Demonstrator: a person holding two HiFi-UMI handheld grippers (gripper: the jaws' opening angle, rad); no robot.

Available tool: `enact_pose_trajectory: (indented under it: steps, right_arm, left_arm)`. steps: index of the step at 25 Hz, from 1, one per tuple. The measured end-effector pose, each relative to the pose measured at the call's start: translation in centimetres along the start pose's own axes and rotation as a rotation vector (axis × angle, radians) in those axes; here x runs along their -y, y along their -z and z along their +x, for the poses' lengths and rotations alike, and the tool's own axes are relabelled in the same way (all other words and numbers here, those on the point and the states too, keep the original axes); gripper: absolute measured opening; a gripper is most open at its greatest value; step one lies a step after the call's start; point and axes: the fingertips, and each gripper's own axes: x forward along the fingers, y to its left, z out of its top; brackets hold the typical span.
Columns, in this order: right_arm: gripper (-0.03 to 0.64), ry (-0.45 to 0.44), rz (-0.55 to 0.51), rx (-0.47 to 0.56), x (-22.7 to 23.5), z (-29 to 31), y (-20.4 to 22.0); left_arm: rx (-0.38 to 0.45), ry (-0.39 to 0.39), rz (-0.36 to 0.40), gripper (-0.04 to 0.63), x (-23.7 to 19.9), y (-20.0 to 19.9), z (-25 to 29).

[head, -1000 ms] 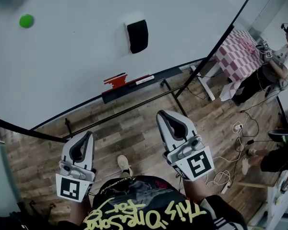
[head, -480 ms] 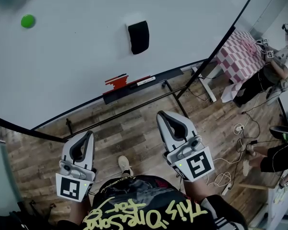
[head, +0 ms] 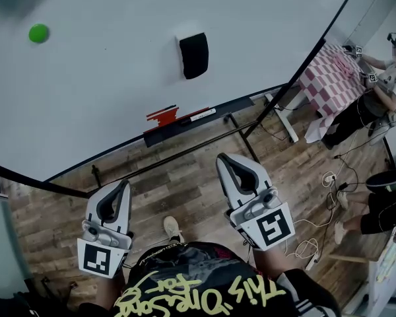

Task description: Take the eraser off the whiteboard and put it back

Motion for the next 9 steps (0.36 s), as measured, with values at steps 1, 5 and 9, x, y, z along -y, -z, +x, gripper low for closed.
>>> enact_pose_trajectory:
  steps: [1,5,9]
  right_arm:
    - [0.009,0.000,-0.003,-0.014,0.1,-0.1,0.3]
    - [0.009,0.001,-0.021,-0.046,0.2,-0.2,1.1]
    - [0.009,-0.005,-0.036,-0.061,0.0,-0.2,1.4]
  left_arm:
    - [0.000,-0.001,-0.001,0.006,0.0,0.0,0.0]
    - [-0.002,-0.003,-0.004,0.006,-0.2,0.2,0.1]
    - [-0.002,-0.007,-0.006,0.006,-0.4,0.4,-0.1]
